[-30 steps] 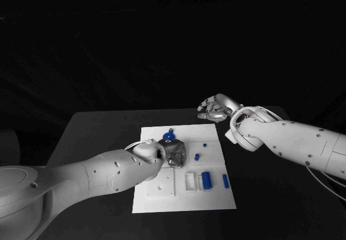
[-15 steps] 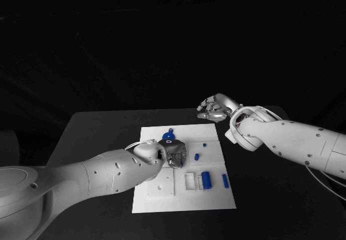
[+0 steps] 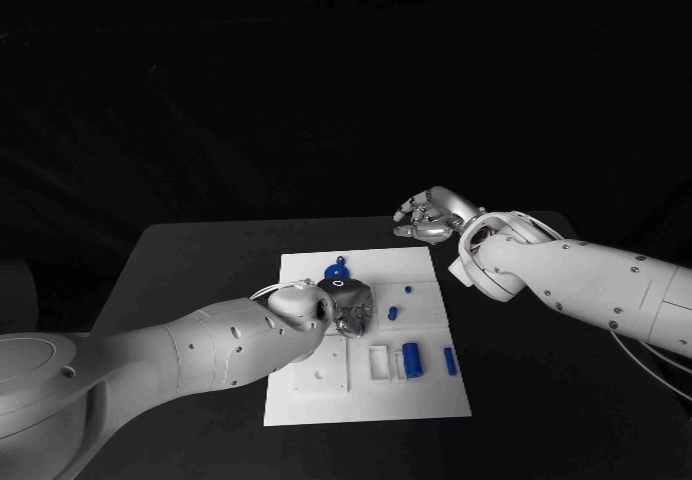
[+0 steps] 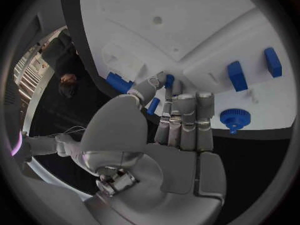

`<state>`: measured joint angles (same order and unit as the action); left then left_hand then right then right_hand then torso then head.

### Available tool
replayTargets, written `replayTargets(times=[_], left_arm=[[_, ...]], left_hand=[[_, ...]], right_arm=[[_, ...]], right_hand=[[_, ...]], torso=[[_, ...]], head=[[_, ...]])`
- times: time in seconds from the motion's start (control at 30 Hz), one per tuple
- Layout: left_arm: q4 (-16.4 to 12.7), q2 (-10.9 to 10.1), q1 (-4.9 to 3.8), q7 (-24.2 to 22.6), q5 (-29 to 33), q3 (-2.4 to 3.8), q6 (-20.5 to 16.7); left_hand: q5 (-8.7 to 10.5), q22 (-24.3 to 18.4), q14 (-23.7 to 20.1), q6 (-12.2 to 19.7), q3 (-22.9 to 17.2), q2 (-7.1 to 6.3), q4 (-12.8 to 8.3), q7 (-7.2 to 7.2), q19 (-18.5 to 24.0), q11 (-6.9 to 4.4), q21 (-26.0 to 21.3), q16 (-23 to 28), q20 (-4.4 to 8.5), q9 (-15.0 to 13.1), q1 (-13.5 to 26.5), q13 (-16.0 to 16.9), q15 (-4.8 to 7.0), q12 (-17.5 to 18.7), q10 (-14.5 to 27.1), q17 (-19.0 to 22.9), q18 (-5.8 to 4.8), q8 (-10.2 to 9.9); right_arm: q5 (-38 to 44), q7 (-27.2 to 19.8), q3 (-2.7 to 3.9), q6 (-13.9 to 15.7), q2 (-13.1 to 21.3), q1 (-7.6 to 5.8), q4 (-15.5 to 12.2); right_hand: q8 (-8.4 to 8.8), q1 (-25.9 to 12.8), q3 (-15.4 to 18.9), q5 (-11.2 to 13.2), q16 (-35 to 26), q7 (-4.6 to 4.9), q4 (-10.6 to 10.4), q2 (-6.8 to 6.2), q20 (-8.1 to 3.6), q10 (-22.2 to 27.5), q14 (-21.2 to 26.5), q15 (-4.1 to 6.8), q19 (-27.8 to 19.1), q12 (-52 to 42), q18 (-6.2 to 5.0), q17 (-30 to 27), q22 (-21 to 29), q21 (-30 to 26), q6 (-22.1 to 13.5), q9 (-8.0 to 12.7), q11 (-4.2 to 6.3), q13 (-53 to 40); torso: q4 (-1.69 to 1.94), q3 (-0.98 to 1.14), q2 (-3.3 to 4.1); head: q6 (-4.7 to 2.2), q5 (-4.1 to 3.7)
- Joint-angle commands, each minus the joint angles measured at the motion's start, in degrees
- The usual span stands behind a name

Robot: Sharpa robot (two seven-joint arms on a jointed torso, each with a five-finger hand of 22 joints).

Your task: Assemble the parts on the task board

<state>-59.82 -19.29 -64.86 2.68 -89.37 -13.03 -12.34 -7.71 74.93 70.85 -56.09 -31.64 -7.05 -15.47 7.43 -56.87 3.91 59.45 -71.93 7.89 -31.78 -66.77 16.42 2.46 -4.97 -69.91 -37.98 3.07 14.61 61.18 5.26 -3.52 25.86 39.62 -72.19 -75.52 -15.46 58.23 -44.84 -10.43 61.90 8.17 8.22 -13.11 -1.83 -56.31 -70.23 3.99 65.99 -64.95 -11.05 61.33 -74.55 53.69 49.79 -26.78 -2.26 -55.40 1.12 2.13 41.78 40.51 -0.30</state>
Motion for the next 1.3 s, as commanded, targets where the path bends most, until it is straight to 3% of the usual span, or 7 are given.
replayTargets(times=[0.03, 0.3, 0.33, 0.37, 0.43, 1.17, 1.3], left_arm=[[0.18, 0.03, 0.98, 1.42, -0.88, -0.57, 2.28], [-0.11, -0.32, 0.99, 1.49, -0.88, -0.57, 0.55], [-0.2, -0.41, 0.99, 1.48, -0.87, -0.57, 0.08], [-0.26, -0.46, 0.99, 1.46, -0.87, -0.56, -0.09], [-0.46, -0.68, 0.99, 1.56, -0.7, -0.56, -0.34], [-3.21, -3.18, 0.58, 2.94, 5.42, -0.36, -0.92], [-4.56, -3.94, 0.14, 3.02, 6.59, 0.35, -1.1]], left_hand=[[0.33, 0.61, 0.62, -0.87, -0.3, 0.57, 0.05, -0.53, -0.61, -0.27, 0.51, -0.34, 0.24, -0.02, -0.52, -0.44, 0.4, -0.29, -1.31, 0.1, 5.77, 0.47], [0.39, 0.6, 1.56, -2.85, -0.96, 1.85, 0.11, -1.29, -1.14, -1.09, 0.77, -0.76, 0.68, -0.17, -1.12, -0.07, 1.2, -0.96, -3.39, 0.21, 5.73, 1.47], [2.52, 0.56, 1.74, -3.28, -1.73, 1.89, 0.05, -1.46, -1.27, -1.3, 0.78, -0.84, 0.8, -0.23, -1.84, 0.03, 1.39, -1.14, -3.84, 0.21, 5.79, 1.69], [3.36, 0.54, 1.85, -3.49, -2.15, 1.93, 0.17, -1.52, -1.35, -1.4, 0.78, -0.87, 0.85, -0.25, -2.07, 0.06, 1.49, -1.21, -4.05, 0.23, 5.79, 1.78], [3.74, 0.48, 2.13, -3.82, -3.09, 1.77, 0.81, -1.58, -1.61, -1.55, 0.83, -0.91, 0.96, -0.17, -2.05, 0.1, 1.71, -1.21, -4.42, 0.32, 5.68, 1.86], [3.93, 0.43, 2.56, -4.67, -4.25, 1.95, 1.76, -1.82, -2.04, -2.0, 0.94, -0.93, 1.4, -0.14, -1.5, 0.26, 2.11, -1.28, -5.55, 0.54, 5.49, 2.21], [3.89, 0.43, 2.57, -4.71, -4.27, 1.91, 1.78, -1.84, -2.05, -2.01, 0.94, -0.93, 1.43, -0.14, -1.44, 0.26, 2.13, -1.27, -5.6, 0.55, 5.48, 2.23]], right_arm=[[0.29, -0.36, 0.02, -0.69, -0.01, -0.02, -0.07], [0.31, -0.36, 0.02, -0.65, 0.03, -0.02, -0.09], [0.31, -0.36, 0.02, -0.65, 0.02, -0.02, -0.09], [0.31, -0.36, 0.02, -0.65, 0.03, -0.02, -0.09], [0.32, -0.35, 0.02, -0.71, 0.05, -0.02, -0.12], [0.41, -0.33, 0.02, -0.68, 0.05, -0.02, 0.0], [0.42, -0.32, 0.02, -0.78, 0.04, -0.02, 0.04]], right_hand=[[-0.08, -0.07, 0.02, -0.33, -0.02, 0.49, 0.33, 0.23, 0.07, -0.13, 0.31, 0.06, -0.04, 0.16, -3.95, -0.1, -0.1, -0.27, 0.01, -0.02, 0.07, 0.08], [-0.09, -0.08, 0.03, -0.33, -0.01, 0.48, 0.32, 0.25, 0.07, -0.14, 0.31, 0.06, -0.03, 0.15, -3.95, -0.12, -0.11, -0.28, 0.03, -0.02, 0.07, 0.11], [-0.09, -0.08, 0.03, -0.33, -0.01, 0.48, 0.32, 0.25, 0.07, -0.14, 0.31, 0.06, -0.03, 0.15, -3.95, -0.12, -0.11, -0.28, 0.03, -0.02, 0.07, 0.11], [-0.09, -0.08, 0.03, -0.33, -0.01, 0.48, 0.32, 0.25, 0.07, -0.14, 0.31, 0.06, -0.03, 0.15, -3.95, -0.12, -0.11, -0.28, 0.03, -0.02, 0.07, 0.11], [-0.1, -0.08, 0.03, -0.33, 0.0, 0.48, 0.32, 0.26, 0.07, -0.14, 0.31, 0.06, -0.03, 0.14, -3.95, -0.12, -0.11, -0.28, 0.04, -0.03, 0.07, 0.12], [-0.37, -0.12, 0.08, -0.36, 0.06, 0.37, 0.31, 0.31, 0.08, -0.16, 0.33, 0.15, 0.0, 0.07, -3.95, -0.22, -0.18, -0.36, 0.45, -0.15, 0.17, 0.31], [-0.38, -0.12, 0.08, -0.37, 0.06, 0.36, 0.31, 0.32, 0.08, -0.16, 0.33, 0.16, 0.01, 0.07, -3.95, -0.23, -0.18, -0.37, 0.47, -0.16, 0.18, 0.33]], torso=[[-0.01, 0.01, 0.01], [-0.01, 0.01, 0.04], [0.0, 0.01, 0.03], [0.0, -0.02, 0.04], [0.0, -0.03, 0.02], [0.09, 0.01, -0.03], [0.09, 0.01, -0.02]], head=[[-0.04, -0.02], [-0.12, -0.12], [-0.11, -0.17], [-0.09, -0.17], [-0.1, -0.17], [-0.78, 0.02], [-1.09, 0.17]])
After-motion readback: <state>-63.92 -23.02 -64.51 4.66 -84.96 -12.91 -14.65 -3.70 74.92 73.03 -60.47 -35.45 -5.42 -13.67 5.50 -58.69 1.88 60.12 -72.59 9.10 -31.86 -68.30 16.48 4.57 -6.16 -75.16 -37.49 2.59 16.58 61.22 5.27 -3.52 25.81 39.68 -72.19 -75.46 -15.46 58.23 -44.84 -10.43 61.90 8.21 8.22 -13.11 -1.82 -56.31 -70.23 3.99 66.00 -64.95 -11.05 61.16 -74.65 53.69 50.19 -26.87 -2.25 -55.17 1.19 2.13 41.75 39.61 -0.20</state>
